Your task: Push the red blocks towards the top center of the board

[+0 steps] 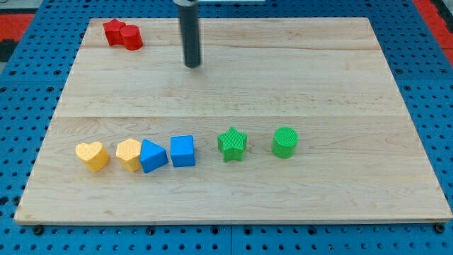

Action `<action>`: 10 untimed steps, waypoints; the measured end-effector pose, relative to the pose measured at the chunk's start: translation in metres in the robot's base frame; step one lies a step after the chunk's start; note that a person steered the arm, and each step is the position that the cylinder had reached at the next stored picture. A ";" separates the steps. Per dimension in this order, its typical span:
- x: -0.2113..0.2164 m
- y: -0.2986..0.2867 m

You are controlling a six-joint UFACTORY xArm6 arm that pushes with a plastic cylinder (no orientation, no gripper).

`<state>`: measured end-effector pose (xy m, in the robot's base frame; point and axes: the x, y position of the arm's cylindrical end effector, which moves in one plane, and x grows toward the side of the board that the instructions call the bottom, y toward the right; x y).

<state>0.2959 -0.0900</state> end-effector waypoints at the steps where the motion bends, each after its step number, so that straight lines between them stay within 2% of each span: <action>1: -0.070 -0.034; 2: -0.103 -0.042; 3: -0.105 -0.132; 4: -0.087 -0.175; 5: -0.042 -0.123; 6: -0.018 -0.060; 8: -0.040 -0.036; 9: -0.037 0.001; 10: 0.001 0.060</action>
<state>0.2966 -0.0298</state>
